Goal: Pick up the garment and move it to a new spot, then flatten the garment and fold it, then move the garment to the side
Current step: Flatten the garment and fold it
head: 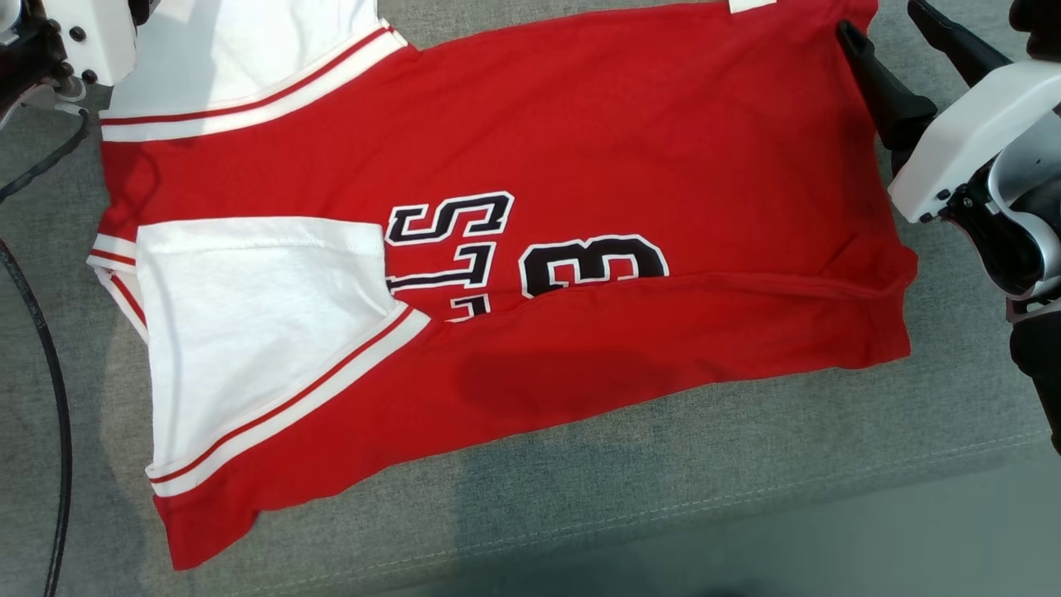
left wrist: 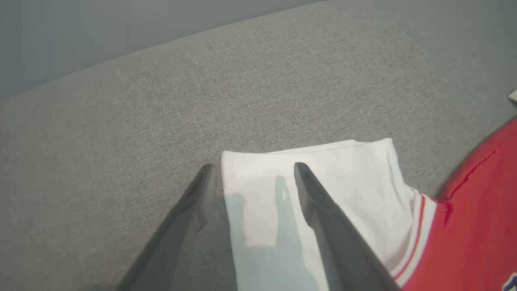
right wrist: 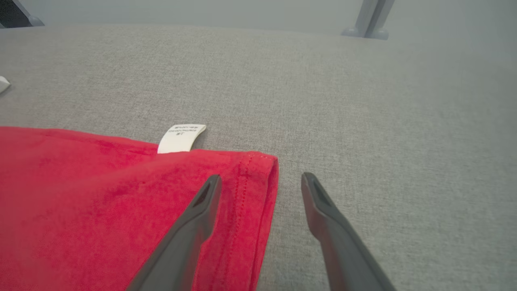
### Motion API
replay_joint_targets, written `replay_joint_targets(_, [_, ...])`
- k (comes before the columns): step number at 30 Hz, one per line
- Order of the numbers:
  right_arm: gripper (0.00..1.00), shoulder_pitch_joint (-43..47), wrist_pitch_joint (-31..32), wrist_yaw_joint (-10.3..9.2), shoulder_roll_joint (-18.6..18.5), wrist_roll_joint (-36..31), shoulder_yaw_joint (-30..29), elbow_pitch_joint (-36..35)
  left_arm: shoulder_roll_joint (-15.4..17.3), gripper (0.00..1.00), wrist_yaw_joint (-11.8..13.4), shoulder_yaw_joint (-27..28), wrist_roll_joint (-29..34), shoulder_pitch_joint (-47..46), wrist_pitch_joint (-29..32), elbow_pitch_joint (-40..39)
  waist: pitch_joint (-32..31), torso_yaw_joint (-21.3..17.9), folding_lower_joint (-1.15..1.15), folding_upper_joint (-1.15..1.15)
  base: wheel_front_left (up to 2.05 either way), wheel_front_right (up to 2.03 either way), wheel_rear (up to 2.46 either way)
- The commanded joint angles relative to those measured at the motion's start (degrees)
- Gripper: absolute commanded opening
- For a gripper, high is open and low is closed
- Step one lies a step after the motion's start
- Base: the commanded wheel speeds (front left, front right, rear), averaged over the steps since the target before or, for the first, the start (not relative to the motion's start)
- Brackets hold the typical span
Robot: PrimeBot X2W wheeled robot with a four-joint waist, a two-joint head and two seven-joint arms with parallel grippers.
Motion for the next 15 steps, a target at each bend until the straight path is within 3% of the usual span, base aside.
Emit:
replay_joint_targets(1, [1.00,-0.18,0.02,0.23,-0.82,0.81,0.49,-0.95,2.57,1.00,-0.36,1.61,-0.18,-2.70,0.00,-0.71,0.31,-0.16,0.00,0.00,0.00,0.00,0.00])
replay_joint_targets(13, [1.00,-3.94,-1.02,0.23,-0.90,2.99,4.98,1.44,3.65,1.00,-0.40,-1.55,-2.75,-5.42,-0.15,3.01,2.80,-1.33,0.00,0.00,0.00,0.00,0.00])
replay_joint_targets(14, [1.00,-4.27,-1.21,0.23,-0.89,3.19,5.32,1.72,3.58,0.59,-0.40,-1.78,-3.13,-5.53,0.00,3.24,2.86,-1.37,0.00,0.00,0.00,0.00,0.00])
replay_joint_targets(15, [0.48,-4.58,-1.00,0.23,-1.06,3.28,6.07,1.99,3.53,0.08,-0.40,-1.72,-3.44,-5.73,-0.10,3.64,2.89,-1.38,0.00,0.00,0.00,0.00,0.00])
